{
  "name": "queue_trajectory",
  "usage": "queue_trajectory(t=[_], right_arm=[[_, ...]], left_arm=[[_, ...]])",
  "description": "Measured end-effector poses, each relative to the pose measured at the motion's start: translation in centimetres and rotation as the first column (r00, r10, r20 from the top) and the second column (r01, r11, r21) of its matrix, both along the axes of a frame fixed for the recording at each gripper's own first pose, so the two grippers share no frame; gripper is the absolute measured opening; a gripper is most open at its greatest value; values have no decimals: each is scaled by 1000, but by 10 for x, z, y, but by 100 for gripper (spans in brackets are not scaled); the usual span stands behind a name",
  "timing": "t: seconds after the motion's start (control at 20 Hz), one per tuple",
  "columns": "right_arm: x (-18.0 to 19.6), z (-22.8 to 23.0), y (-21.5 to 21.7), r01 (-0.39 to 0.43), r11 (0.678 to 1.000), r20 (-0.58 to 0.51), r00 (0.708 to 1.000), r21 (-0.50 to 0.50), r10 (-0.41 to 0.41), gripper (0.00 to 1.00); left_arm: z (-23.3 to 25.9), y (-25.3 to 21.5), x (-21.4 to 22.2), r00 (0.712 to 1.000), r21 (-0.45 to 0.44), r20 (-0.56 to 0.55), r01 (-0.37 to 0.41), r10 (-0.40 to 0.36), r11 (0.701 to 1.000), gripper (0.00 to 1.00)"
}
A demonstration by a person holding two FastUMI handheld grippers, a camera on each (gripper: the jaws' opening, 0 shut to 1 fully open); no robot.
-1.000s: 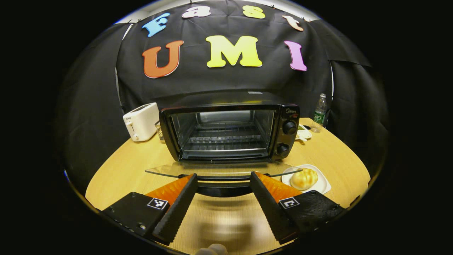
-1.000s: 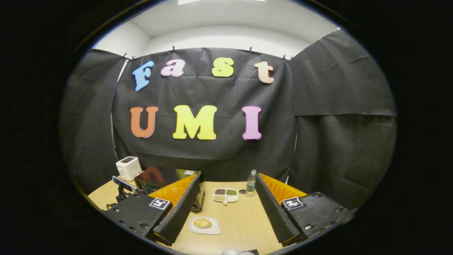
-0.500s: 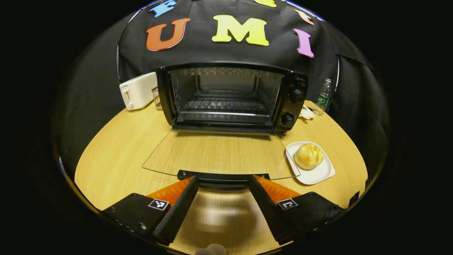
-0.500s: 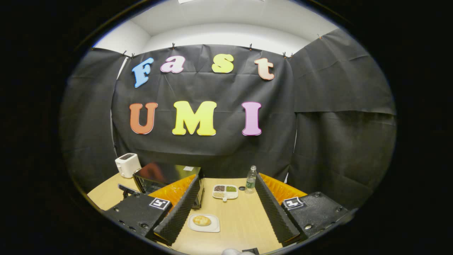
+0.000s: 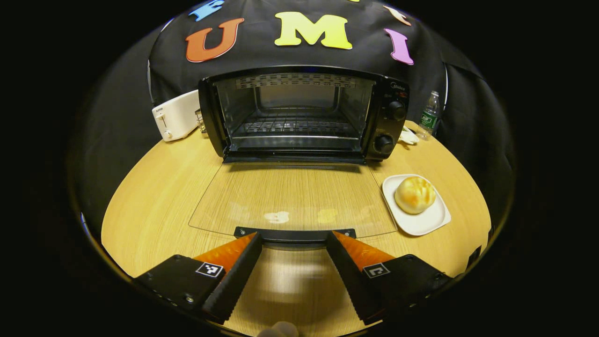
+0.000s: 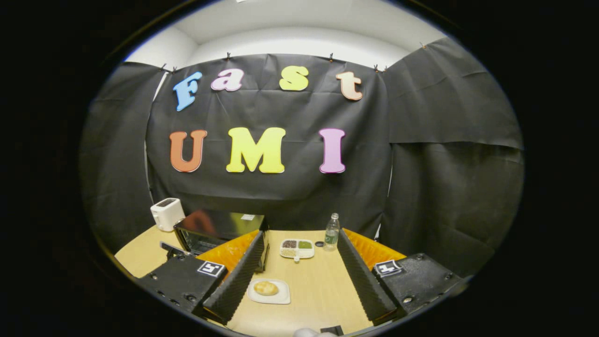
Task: Open the electric oven with the left hand, put the food in, and close the electric oven.
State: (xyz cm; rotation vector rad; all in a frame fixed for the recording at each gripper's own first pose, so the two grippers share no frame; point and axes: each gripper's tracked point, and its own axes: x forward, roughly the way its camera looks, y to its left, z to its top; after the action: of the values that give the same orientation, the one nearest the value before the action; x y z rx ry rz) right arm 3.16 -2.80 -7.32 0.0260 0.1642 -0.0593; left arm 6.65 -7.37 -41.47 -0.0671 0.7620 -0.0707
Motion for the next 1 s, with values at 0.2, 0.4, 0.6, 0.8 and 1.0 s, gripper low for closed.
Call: queue_trajectory(t=[0.2,0.4,0.6,0.8,1.0], right_arm=[[6,6,-2,8,1000,24,1000,20,-9,100],[15,-3,-5,26,999,25,999,40,-27,100],[26,-57,-6,75,993,-55,996,91,-71,100],[29,-137,4,134,980,-187,977,147,-106,100],[34,-200,37,113,983,-275,959,147,-69,96]], left_arm=[[37,7,7,991,-3,130,13,-13,1000,93],[92,25,-3,968,24,251,16,-21,1000,93],[175,52,-23,921,34,389,-9,-5,999,94],[270,81,-34,839,40,544,-55,25,998,100],[339,94,-47,777,24,627,-82,49,996,84]])
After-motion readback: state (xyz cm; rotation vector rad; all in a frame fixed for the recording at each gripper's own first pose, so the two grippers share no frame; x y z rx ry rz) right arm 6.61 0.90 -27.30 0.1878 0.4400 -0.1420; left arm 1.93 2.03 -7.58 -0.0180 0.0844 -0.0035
